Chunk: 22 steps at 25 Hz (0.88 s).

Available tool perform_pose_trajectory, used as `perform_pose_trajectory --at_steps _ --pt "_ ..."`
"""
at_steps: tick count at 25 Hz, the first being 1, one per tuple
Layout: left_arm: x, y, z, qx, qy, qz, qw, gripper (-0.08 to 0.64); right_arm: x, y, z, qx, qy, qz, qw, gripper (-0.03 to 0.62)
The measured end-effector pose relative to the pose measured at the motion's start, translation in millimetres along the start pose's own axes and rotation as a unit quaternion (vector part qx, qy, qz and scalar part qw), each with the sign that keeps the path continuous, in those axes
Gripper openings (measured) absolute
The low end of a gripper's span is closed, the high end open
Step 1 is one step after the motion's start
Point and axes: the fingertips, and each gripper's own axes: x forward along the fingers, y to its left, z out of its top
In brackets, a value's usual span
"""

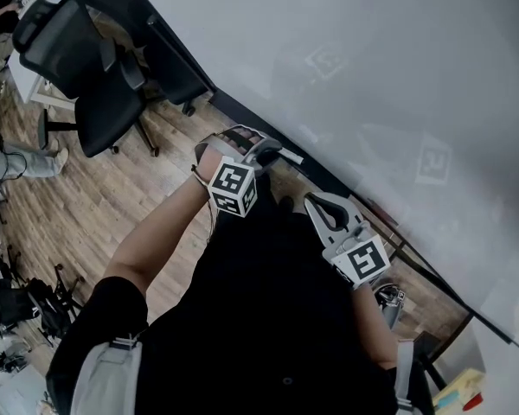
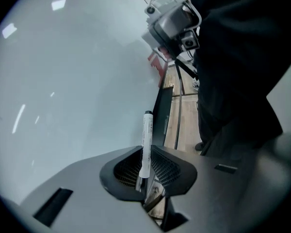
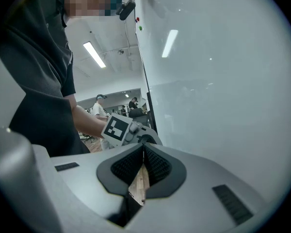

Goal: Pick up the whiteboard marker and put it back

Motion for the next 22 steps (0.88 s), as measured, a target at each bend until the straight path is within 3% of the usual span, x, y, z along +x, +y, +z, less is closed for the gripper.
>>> perform_pose_trajectory --at_steps 4,7,10,12,15,17,21,22 --pt "-25 9 12 -0.077 -0.043 0.033 0.9955 0.069 2 -4 2 -0.006 -0.004 0.004 1.000 0.020" --pt "-48 21 25 -0.142 -0.091 0.060 0.9838 0.067 3 -7 8 -0.011 -0.009 0.005 1.000 0.020" --pt "-72 31 36 -0.183 -0.131 0.085 0.9706 0.069 5 -10 12 -0.024 -0.009 0.008 1.000 0.020" --pt "-85 38 40 -0.217 -0.165 0.098 0.9572 0.069 8 -14 13 -0.026 -0.012 0.007 1.000 0.020" --pt "-111 50 44 -0.276 -0.223 0.117 0.9276 0.067 12 -17 14 -0.031 -0.016 0.007 0.999 0.020" --pt "-129 58 46 -0.286 -0.243 0.124 0.9187 0.067 13 -19 17 -0.043 -0.019 0.007 0.999 0.020" --pt "-155 68 50 -0.285 -0.270 0.129 0.9108 0.067 12 -17 33 -0.063 -0.036 0.004 0.997 0.020" --pt "-164 71 52 -0.294 -0.284 0.130 0.9033 0.067 11 -16 38 -0.064 -0.041 0.004 0.997 0.020"
